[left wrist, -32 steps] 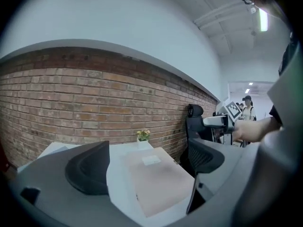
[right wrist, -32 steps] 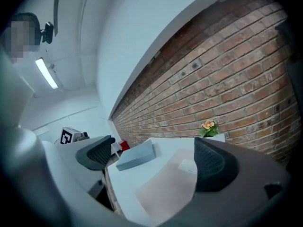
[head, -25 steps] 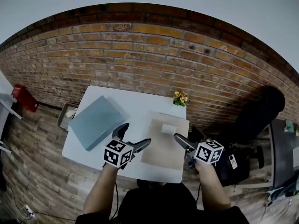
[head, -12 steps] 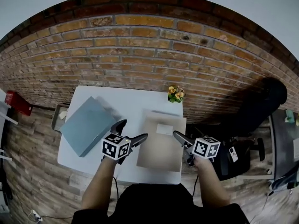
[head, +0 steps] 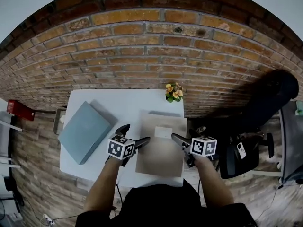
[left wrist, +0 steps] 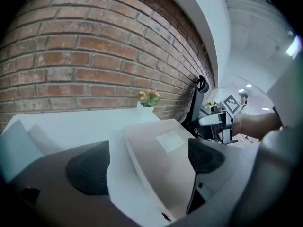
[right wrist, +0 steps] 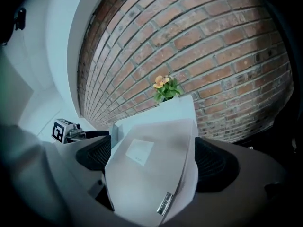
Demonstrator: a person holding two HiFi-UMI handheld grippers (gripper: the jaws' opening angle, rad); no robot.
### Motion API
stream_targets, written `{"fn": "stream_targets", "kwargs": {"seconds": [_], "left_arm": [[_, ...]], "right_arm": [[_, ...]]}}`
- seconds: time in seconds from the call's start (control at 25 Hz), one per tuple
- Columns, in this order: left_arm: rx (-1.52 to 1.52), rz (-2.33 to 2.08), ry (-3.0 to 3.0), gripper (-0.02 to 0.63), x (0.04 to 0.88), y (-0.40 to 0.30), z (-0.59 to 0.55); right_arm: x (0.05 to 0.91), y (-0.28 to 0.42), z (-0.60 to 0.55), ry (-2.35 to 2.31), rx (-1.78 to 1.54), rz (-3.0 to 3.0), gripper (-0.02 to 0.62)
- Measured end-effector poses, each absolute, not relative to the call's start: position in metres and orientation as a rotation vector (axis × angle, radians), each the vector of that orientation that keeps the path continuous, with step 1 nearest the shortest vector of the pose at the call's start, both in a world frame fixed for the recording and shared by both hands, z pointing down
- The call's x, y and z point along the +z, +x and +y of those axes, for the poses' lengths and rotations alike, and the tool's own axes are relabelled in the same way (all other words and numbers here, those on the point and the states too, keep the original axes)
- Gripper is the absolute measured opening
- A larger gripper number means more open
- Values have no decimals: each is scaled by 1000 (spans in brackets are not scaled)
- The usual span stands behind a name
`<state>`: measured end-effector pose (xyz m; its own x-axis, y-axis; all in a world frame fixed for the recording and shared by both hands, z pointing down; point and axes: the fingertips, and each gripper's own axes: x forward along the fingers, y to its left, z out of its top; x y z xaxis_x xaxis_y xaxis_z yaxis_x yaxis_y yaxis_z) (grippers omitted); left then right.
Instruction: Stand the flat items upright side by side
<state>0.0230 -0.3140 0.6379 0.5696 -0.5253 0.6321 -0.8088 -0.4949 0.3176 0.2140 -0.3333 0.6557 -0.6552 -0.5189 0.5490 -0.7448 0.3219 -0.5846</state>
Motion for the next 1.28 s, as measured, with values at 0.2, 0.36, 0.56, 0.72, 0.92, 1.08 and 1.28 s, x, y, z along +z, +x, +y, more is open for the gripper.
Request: {"fn": "stream_targets", "kwargs": {"seconds": [0.2, 0.36, 0.56, 0.72, 0.92, 1.08, 1.28], "left_arm": [[607, -996, 2148, 540, 666, 32, -326], [623, -939, 2109, 540, 687, 41, -331], [686, -840, 2047, 540, 713, 50, -324], [658, -779, 1998, 540, 728, 53, -322], [631, -752, 1990, 540, 729, 57, -321], [673, -716, 2015, 527, 730, 76, -317], [660, -734, 2012, 526, 726, 77, -316]], "right_arm": [[685, 213, -335, 1102, 1282, -2251, 560], [705, 216, -340, 1088, 1310, -2186, 560], [721, 216, -340, 1038, 1374, -2142, 560], [734, 212, -340, 1007, 1423, -2103, 558], [742, 206, -337, 1004, 1437, -2066, 535], [741, 209, -336, 1012, 1430, -2060, 519], [736, 210, -332, 1028, 1420, -2070, 515]]}}
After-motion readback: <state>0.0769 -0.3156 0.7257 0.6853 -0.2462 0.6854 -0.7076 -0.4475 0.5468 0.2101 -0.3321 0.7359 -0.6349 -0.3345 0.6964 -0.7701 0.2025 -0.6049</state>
